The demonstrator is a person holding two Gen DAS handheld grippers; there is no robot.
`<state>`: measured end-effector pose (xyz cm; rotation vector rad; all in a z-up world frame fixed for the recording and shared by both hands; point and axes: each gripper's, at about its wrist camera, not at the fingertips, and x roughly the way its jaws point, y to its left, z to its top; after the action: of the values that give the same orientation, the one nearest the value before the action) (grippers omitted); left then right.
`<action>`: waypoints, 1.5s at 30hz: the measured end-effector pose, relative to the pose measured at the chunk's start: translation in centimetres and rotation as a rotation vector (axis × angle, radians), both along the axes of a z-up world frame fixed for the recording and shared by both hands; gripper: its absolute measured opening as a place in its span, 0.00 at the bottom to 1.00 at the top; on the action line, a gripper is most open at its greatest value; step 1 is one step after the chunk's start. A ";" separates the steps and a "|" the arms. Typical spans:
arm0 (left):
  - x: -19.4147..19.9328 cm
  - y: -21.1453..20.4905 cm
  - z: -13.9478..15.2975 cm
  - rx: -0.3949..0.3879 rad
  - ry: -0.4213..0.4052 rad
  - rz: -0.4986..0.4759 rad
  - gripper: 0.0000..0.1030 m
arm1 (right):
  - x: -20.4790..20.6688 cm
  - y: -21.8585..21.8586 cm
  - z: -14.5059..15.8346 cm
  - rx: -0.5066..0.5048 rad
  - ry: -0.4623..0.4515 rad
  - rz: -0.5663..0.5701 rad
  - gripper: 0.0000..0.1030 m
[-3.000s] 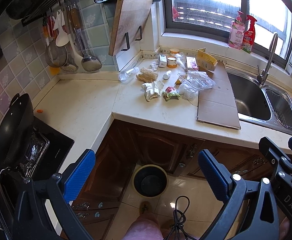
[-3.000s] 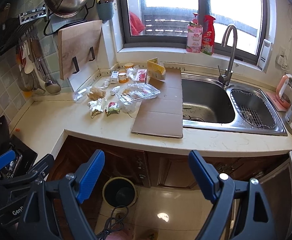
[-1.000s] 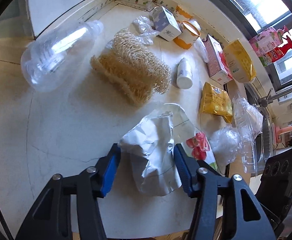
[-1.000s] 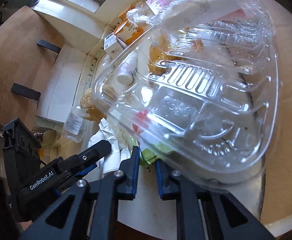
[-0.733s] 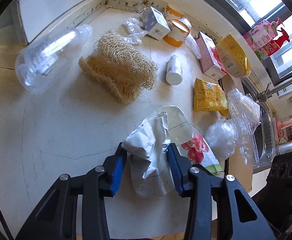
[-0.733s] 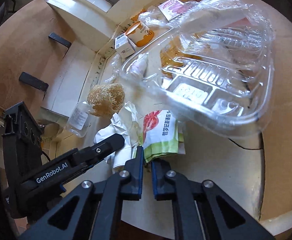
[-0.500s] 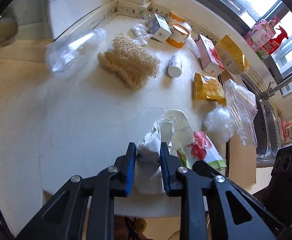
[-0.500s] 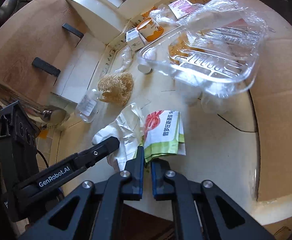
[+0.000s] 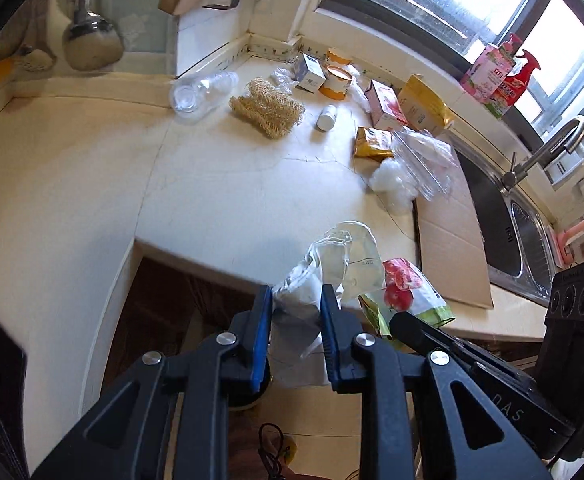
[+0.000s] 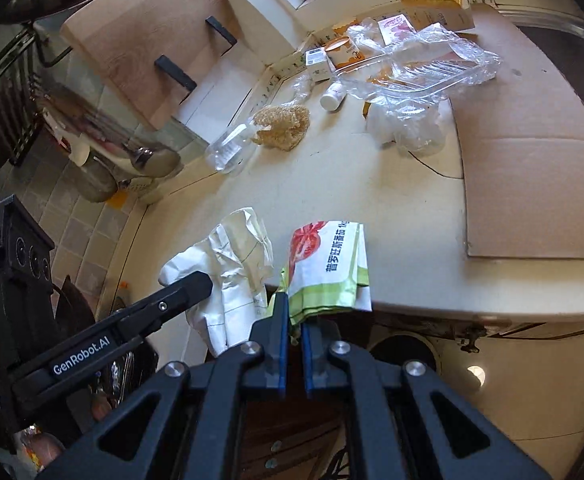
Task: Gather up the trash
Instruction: 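Carry tissue and wrapper down over the black bin and open both tools, then raise both tools back up toward the counter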
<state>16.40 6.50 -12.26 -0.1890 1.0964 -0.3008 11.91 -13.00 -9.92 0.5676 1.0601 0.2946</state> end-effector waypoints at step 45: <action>-6.7 4.6 -35.2 0.207 0.363 0.117 0.67 | -4.6 6.9 -34.0 -0.183 0.472 0.332 0.27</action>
<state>9.72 11.06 -47.50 -0.1250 1.4609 -0.0457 7.33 -6.07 -43.91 0.2977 1.6260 0.3575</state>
